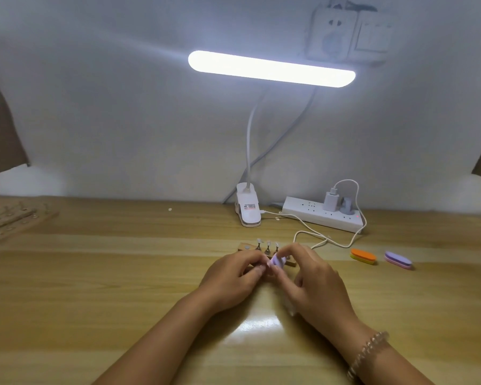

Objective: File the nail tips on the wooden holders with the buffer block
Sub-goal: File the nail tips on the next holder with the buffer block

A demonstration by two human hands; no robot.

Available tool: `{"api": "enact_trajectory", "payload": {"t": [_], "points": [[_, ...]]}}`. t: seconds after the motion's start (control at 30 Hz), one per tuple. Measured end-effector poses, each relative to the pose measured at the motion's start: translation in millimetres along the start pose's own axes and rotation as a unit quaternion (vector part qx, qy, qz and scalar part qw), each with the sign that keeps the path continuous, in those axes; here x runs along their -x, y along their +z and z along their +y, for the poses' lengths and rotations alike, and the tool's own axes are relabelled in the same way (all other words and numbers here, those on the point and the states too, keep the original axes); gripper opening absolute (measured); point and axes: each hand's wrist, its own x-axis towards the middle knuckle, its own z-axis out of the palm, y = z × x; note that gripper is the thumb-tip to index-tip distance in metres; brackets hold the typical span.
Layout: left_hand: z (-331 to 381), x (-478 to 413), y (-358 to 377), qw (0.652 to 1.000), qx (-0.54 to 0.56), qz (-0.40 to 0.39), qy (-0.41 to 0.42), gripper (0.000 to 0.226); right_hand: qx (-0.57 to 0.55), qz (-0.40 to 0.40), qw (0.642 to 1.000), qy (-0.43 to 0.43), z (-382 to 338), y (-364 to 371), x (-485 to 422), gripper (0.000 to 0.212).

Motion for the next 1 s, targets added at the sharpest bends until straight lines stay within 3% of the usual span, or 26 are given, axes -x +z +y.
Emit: {"api": "enact_trajectory", "payload": {"t": [0.1,0.23,0.37,0.5,0.67,0.8,1.0], "points": [[-1,0,0,1.0,-0.001,0.001,0.005,0.016,-0.003,-0.026,0.999,-0.043,-6,0,4,0.012],[-1,0,1,1.0,-0.006,0.003,0.005,0.015,-0.01,0.001,1.0,0.011,0,0,-2,0.011],[-1,1,0,1.0,0.001,-0.002,0.005,0.018,0.009,-0.03,0.998,-0.05,-8,1,6,0.013],[-1,0,0,1.0,0.001,0.0,0.001,0.016,-0.017,-0.011,1.0,0.024,-1,-2,-3,0.011],[-1,0,-2,0.999,0.046,0.01,0.0,0.014,-0.004,-0.046,0.999,-0.03,-7,-1,5,0.017],[0,0,-1,0.999,0.042,0.004,0.001,0.016,-0.056,0.022,0.997,0.045,2,-1,-4,0.017],[-1,-1,0,0.999,0.042,0.009,0.001,0.015,-0.029,-0.005,0.999,-0.027,-5,3,2,0.025]]}}
